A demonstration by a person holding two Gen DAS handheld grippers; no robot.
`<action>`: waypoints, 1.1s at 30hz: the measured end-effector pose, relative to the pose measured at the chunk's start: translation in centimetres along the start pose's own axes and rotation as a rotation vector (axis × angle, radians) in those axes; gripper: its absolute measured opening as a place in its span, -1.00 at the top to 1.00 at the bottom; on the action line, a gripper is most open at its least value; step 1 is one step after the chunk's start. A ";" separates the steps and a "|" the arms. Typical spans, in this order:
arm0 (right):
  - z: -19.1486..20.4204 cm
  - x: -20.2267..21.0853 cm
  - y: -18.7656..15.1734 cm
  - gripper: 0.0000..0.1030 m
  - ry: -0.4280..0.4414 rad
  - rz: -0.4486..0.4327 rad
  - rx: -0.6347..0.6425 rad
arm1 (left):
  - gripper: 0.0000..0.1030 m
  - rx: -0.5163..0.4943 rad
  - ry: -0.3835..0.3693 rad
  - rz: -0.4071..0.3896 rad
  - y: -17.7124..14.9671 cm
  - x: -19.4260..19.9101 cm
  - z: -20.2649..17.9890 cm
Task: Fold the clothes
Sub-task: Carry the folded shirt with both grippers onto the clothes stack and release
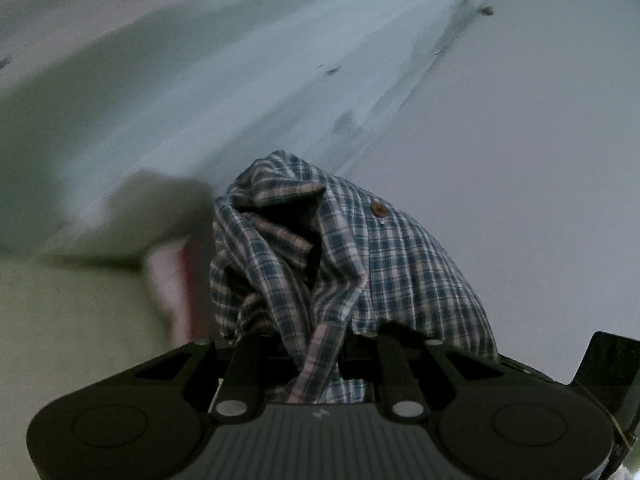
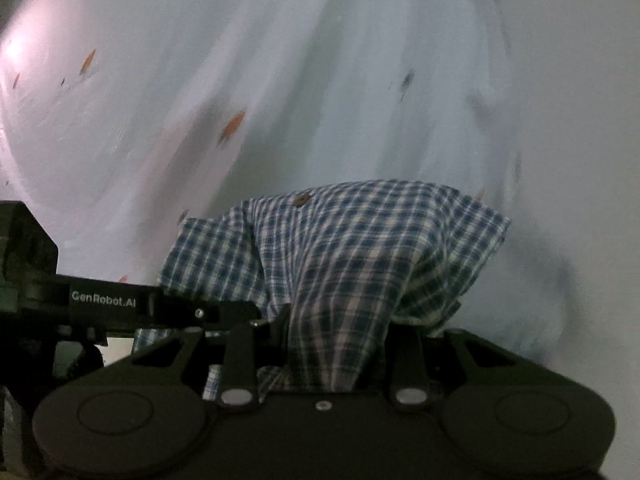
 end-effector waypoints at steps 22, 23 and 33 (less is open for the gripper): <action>-14.5 -17.4 -2.0 -0.74 -0.390 0.022 -0.090 | -0.25 0.041 0.285 0.159 3.2 -17.7 6.4; -15.1 -17.6 -2.4 -0.76 -0.389 0.021 -0.130 | -0.26 0.043 0.288 0.166 2.9 -17.8 6.7; -11.7 -9.4 -2.3 -0.99 -0.494 -0.106 -0.104 | -0.79 -0.074 0.334 0.091 2.1 -13.5 5.2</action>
Point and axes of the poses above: each gripper's, at about its wrist camera, not at the fingertips, and x roughly against the way its jaws point, z to its left, y to its top, the point moved 3 cm from there along -x, roughly the way its jaws point, and after that the axes turned 6 degrees about -x, right-handed, at the moved point
